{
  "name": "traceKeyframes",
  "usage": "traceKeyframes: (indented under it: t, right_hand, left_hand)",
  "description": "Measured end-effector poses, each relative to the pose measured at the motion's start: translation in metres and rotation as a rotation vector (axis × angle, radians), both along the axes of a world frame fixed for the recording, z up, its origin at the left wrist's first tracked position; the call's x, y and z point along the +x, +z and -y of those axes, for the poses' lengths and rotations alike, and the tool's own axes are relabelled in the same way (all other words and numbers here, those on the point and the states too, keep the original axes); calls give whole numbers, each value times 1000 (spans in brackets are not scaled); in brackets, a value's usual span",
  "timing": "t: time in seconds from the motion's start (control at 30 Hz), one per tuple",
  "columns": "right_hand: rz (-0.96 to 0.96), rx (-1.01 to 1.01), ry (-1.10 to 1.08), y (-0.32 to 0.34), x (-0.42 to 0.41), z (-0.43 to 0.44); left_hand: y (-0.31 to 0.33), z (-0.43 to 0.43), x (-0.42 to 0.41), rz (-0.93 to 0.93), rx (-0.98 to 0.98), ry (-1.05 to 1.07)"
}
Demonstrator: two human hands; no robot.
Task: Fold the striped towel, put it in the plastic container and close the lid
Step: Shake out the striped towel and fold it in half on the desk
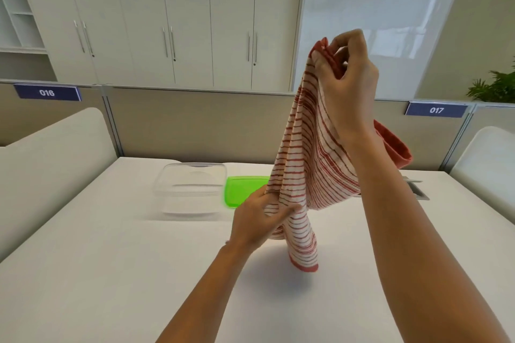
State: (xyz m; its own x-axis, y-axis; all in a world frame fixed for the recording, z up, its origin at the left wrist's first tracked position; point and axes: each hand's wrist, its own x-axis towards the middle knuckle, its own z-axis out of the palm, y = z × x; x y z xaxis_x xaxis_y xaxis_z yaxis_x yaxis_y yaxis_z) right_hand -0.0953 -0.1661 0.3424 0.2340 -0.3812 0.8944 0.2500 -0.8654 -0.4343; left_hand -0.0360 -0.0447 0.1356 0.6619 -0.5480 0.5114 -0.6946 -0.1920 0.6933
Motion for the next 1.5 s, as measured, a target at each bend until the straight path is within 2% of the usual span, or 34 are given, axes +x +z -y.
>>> traceKeyframes:
  t: [0.17, 0.47, 0.7, 0.83, 1.0, 1.13, 1.27, 1.43, 1.5]
  right_hand:
    - [26, 17, -22, 7, -10, 10]
    - [1, 190, -231, -33, -42, 83]
    - [-218, 303, -365, -94, -62, 125]
    - [-251, 346, -411, -118, -66, 130]
    - [-256, 375, -421, -128, -67, 133]
    - [-243, 429, -417, -132, -73, 140]
    - [-237, 487, -430, -137, -77, 145]
    - [-248, 525, -413, -142, -80, 147]
    - [-250, 541, -412, -144, -82, 145]
  left_hand:
    - [-10, 6, 5, -214, 10, -105]
    - [-24, -62, 74, -386, 160, -112]
    - [9, -116, 117, -275, 202, -20]
    - [15, -126, 125, -180, 333, -17]
    - [13, -128, 122, -176, 345, -46]
    - [18, -130, 119, -199, 281, -101]
    - [24, -132, 114, -248, 109, -77]
    - [29, -129, 106, -166, -30, -102]
    - [34, -129, 103, -203, -97, -126]
